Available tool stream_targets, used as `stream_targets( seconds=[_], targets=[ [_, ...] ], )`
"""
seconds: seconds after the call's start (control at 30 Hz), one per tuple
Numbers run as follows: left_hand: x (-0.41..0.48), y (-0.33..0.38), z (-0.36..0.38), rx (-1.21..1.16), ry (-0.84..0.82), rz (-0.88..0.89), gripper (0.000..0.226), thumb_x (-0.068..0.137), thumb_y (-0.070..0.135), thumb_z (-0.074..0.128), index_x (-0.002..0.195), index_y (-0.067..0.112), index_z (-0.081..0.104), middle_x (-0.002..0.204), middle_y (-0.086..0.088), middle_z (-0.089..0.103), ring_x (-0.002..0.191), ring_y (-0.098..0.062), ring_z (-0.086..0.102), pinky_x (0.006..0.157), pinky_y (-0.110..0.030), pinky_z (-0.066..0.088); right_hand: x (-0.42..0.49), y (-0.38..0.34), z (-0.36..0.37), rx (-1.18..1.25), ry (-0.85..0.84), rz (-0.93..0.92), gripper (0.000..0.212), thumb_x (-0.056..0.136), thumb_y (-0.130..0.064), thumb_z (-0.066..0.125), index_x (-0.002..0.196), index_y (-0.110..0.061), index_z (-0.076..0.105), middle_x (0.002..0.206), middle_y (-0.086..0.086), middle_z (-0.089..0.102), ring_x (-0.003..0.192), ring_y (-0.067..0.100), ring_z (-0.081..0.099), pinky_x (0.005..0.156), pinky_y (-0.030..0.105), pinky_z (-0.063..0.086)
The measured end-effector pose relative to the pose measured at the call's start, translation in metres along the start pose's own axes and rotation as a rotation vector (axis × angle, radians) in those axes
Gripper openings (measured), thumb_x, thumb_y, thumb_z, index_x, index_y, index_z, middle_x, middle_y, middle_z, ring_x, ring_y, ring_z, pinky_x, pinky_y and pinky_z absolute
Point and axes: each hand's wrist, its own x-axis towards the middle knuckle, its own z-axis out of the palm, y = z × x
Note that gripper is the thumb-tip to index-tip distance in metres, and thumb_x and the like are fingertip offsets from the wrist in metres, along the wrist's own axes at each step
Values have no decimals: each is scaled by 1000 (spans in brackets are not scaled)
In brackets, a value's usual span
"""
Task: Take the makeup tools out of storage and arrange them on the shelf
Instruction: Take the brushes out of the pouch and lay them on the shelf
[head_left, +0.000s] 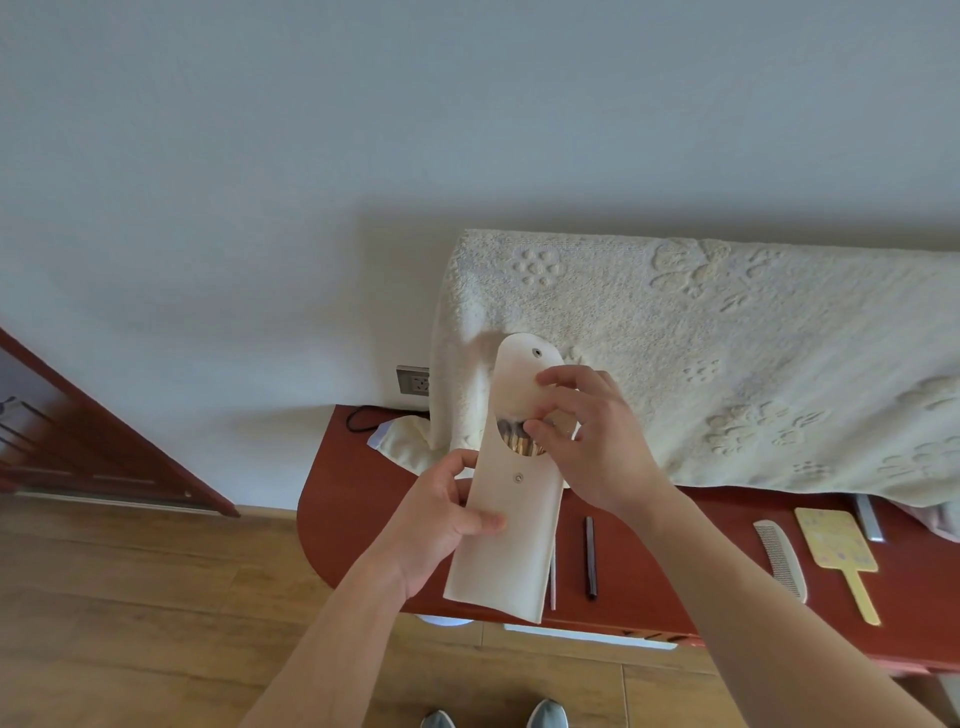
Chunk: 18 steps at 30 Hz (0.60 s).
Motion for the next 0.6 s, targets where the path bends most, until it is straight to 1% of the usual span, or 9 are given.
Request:
stream_targets(
  seconds=[0.07, 0.17, 0.2, 0.27, 0.3, 0.4, 0.47, 0.53, 0.6],
  targets=[
    [1, 0, 0, 12, 1, 3, 52, 79, -14, 69, 121, 12, 54, 107, -15, 74, 102, -34, 70, 99, -57, 49, 3, 0, -1, 8, 26, 0, 6, 81, -14, 74, 82, -18, 69, 111, -9, 63, 103, 11, 52, 84, 4, 32],
    [3, 1, 0, 33, 2, 4, 52, 79, -13, 69, 121, 14, 54, 106, -12, 74, 100, -32, 71, 98, -57, 50, 9, -2, -7, 43, 79, 24, 6, 83, -10, 70, 83, -16, 68, 95, -7, 68, 87, 5, 57, 70, 6, 35],
    [4, 1, 0, 35, -1, 6, 52, 79, -14, 69, 121, 14, 54, 106, -12, 74, 101, -32, 71, 98, -57, 50, 11, -3, -9, 64, 88, 42, 7, 84, -10, 69, 83, -16, 68, 89, -8, 69, 84, 3, 58, 68, 6, 36],
    [6, 1, -1, 35, -5, 5, 53, 79, -14, 69, 121, 14, 53, 107, -12, 74, 102, -33, 70, 98, -58, 49, 15, -6, -13, 105, 105, 64, 9, 86, -9, 67, 82, -16, 68, 82, -11, 69, 82, -4, 59, 68, 4, 36],
    [6, 1, -1, 37, -6, 4, 53, 79, -14, 69, 122, 14, 53, 107, -12, 74, 102, -33, 70, 98, -58, 49, 16, -7, -14, 118, 115, 66, 10, 86, -8, 66, 81, -16, 68, 80, -12, 69, 82, -4, 60, 67, 4, 37],
    [7, 1, -3, 40, -4, 5, 53, 78, -14, 69, 121, 13, 53, 107, -12, 74, 101, -33, 70, 98, -58, 49, 18, -8, -13, 168, 115, 93, 10, 86, -11, 68, 81, -19, 68, 80, -13, 70, 83, 0, 62, 66, 8, 40],
    [8, 1, -4, 49, -1, 5, 53, 78, -13, 70, 121, 14, 54, 106, -11, 74, 101, -32, 71, 98, -58, 49, 17, -8, -11, 238, 96, 163, 8, 84, -16, 71, 87, -23, 69, 84, -14, 70, 85, -1, 62, 67, 9, 42],
    [8, 1, -6, 59, -2, 5, 53, 79, -12, 71, 121, 14, 53, 107, -10, 74, 101, -31, 71, 98, -57, 50, 16, -8, -10, 290, 69, 238, 16, 81, -20, 75, 96, -25, 69, 89, -15, 70, 87, -3, 62, 68, 11, 45],
    [8, 1, -7, 64, -10, 5, 53, 79, -12, 71, 122, 13, 53, 107, -10, 74, 101, -31, 71, 98, -57, 50, 16, -7, -10, 329, 39, 286, 20, 80, -19, 76, 99, -22, 70, 91, -13, 70, 87, -3, 62, 68, 13, 46]
  ],
)
